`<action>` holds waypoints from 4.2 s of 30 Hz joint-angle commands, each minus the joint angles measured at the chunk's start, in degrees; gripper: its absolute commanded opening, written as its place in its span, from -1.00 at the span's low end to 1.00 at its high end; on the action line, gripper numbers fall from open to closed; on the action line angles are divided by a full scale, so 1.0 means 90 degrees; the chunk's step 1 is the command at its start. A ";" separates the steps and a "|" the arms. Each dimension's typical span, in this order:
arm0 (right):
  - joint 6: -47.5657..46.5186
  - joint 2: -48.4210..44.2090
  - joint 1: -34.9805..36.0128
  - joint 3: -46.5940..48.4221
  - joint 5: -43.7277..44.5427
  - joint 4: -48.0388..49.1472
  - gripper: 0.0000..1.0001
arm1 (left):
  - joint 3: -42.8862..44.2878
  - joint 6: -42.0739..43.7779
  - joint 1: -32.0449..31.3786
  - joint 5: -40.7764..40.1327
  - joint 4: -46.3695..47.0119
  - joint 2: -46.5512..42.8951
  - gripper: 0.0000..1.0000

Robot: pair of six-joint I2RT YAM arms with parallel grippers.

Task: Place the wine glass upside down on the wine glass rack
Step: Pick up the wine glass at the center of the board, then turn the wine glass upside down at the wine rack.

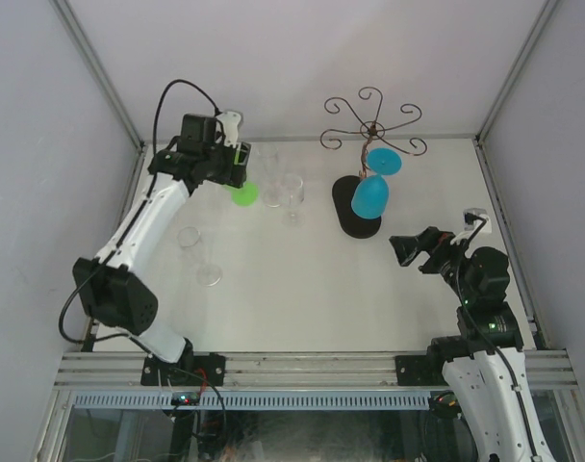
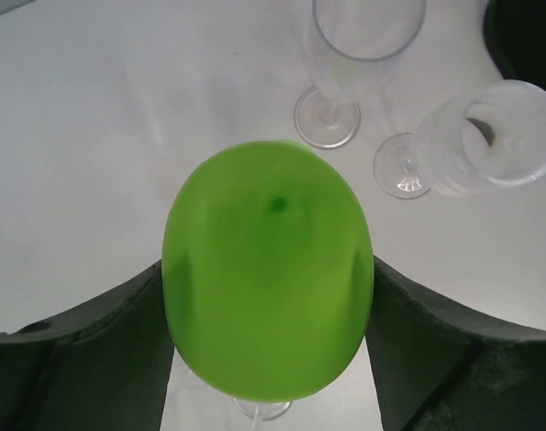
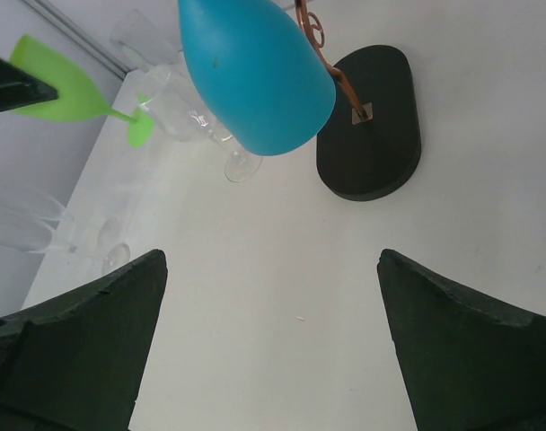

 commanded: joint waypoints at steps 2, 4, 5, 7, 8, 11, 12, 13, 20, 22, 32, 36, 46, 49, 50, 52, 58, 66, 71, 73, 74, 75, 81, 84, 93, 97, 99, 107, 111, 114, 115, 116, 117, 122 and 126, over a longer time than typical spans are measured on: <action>0.0753 -0.0096 -0.0125 0.0189 0.0073 -0.0202 1.00 | -0.0670 -0.0198 -0.0067 -0.0104 0.0180 -0.1338 0.43; 0.0585 -0.0075 -0.0180 0.0194 -0.0259 -0.0166 1.00 | -0.0870 -0.0209 -0.0117 -0.0152 0.0215 -0.1721 0.40; 0.0459 -0.0029 -0.0193 0.0190 -0.0382 -0.0176 1.00 | -0.0980 -0.0225 -0.0137 -0.0155 0.0239 -0.1915 0.38; 0.0319 0.0022 -0.0192 0.0194 -0.0455 -0.0229 1.00 | -0.1172 -0.0274 -0.0158 -0.0113 0.0305 -0.2296 0.33; 0.0292 0.0044 -0.0198 0.0192 -0.0472 -0.0248 1.00 | -0.1260 -0.0310 -0.0171 -0.0093 0.0343 -0.2472 0.31; 0.0131 0.0074 -0.0208 0.0203 -0.0842 -0.0357 1.00 | -0.1416 -0.0367 -0.0177 0.0023 0.0434 -0.2991 0.28; 0.0165 0.0041 -0.0206 0.0196 -0.0876 -0.0394 1.00 | -0.1462 -0.0392 -0.0192 0.0052 0.0468 -0.3143 0.27; 0.0231 -0.0018 -0.0207 0.0173 -0.0875 -0.0380 1.00 | -0.1496 -0.0406 -0.0192 0.0099 0.0501 -0.3287 0.26; 0.0797 -0.0131 -0.0100 0.0170 -0.1291 0.0267 1.00 | -0.1563 -0.0422 -0.0233 0.0672 0.0492 -0.4021 0.23; 0.0808 -0.0139 0.0179 0.0189 -0.1256 0.0348 1.00 | -0.1551 -0.0398 -0.0334 0.0760 0.0412 -0.4119 0.21; 0.1368 0.0091 0.2143 0.0203 0.0100 0.0896 1.00 | -0.1239 -0.0412 -0.1425 0.0521 0.0249 -0.4331 0.12; 0.1650 0.0203 0.3559 0.0180 0.1531 0.1386 1.00 | -0.1125 -0.0507 -0.1963 0.0424 0.0276 -0.4335 0.09; 0.1836 0.0881 0.5340 0.0018 0.3301 0.3065 0.75 | -0.1336 -0.0905 -0.3235 0.0215 0.0708 -0.4266 0.16; 0.1939 0.1234 0.5409 -0.0001 0.3305 0.3430 0.58 | -0.1384 -0.1014 -0.3477 0.0187 0.0861 -0.4247 0.13; 0.1959 0.1335 0.5428 -0.0002 0.3340 0.3526 0.54 | -0.1388 -0.1036 -0.3553 0.0184 0.0886 -0.4235 0.13; 0.2039 0.1535 0.5434 0.0001 0.3454 0.3650 0.46 | -0.1394 -0.1085 -0.3696 0.0146 0.0933 -0.4220 0.13; 0.1960 0.1856 0.5425 0.0003 0.3739 0.4010 0.30 | -0.1560 -0.1217 -0.3923 0.0084 0.1064 -0.4314 0.13; 0.1902 0.2224 0.5293 0.0008 0.3552 0.4525 0.07 | -0.1748 -0.1336 -0.3971 0.0178 0.1221 -0.4424 0.12; 0.1940 0.2435 0.5195 0.0013 0.3402 0.4718 -0.17 | -0.1920 -0.1383 -0.3974 0.0233 0.1309 -0.4485 0.11; 0.1950 0.2514 0.5137 0.0008 0.3298 0.4765 -0.29 | -0.2027 -0.1427 -0.3974 0.0262 0.1371 -0.4549 0.11; 0.1953 0.2540 0.5118 0.0008 0.3255 0.4777 -0.35 | -0.2078 -0.1438 -0.3974 0.0251 0.1393 -0.4584 0.11; 0.1954 0.2559 0.5107 0.0008 0.3231 0.4782 -0.43 | -0.2130 -0.1457 -0.3974 0.0239 0.1413 -0.4620 0.11; 0.1912 0.2549 0.5094 0.0007 0.3297 0.4608 -1.00 | -0.2445 -0.1554 -0.3974 0.0143 0.1601 -0.4883 0.24; 0.1842 0.2406 0.5094 0.0006 0.3439 0.4342 -1.00 | -0.2517 -0.1589 -0.3974 0.0178 0.1649 -0.4993 0.47; 0.1101 0.1822 0.5084 0.0009 0.4412 0.3119 -1.00 | -0.2271 -0.1501 -0.3974 0.0144 0.1350 -0.5442 0.86; 0.0537 0.1570 0.5083 0.0008 0.4953 0.2484 -1.00 | -0.2193 -0.1430 -0.3974 0.0050 0.1117 -0.5748 0.91; 0.0210 0.1432 0.5079 0.0009 0.5116 0.2293 -1.00 | -0.2206 -0.1394 -0.3974 -0.0008 0.0981 -0.5875 0.91; -0.2076 0.0782 0.5392 0.0043 0.4603 0.2389 -1.00 | -0.2669 -0.0900 -0.3974 -0.0124 0.0545 -0.6313 0.89; -0.3081 0.0801 0.5836 0.0334 0.4540 0.2342 -1.00 | -0.2936 -0.0578 -0.3974 -0.0105 0.0604 -0.6424 0.88; -0.3731 0.0951 0.6193 0.0527 0.4606 0.2418 -1.00 | -0.3077 -0.0287 -0.3974 -0.0114 0.0691 -0.6446 0.87; -0.3955 0.1060 0.6309 0.0629 0.4610 0.2409 -1.00 | -0.3135 -0.0190 -0.3974 -0.0132 0.0745 -0.6451 0.87; -0.4177 0.1185 0.6402 0.0735 0.4638 0.2385 -1.00 | -0.3200 -0.0092 -0.3974 -0.0157 0.0824 -0.6463 0.87; -0.4422 0.1381 0.6515 0.0870 0.4659 0.2318 -1.00 | -0.3286 0.0000 -0.3974 -0.0184 0.0946 -0.6478 0.86; -0.5934 0.1988 0.7143 0.1211 0.4746 0.2219 -1.00 | -0.3564 0.0585 -0.3974 -0.0044 0.1352 -0.6466 0.83; -0.6965 0.2044 0.7371 0.1219 0.4394 0.2040 -1.00 | -0.3833 0.0949 -0.3974 0.0160 0.1755 -0.6462 0.80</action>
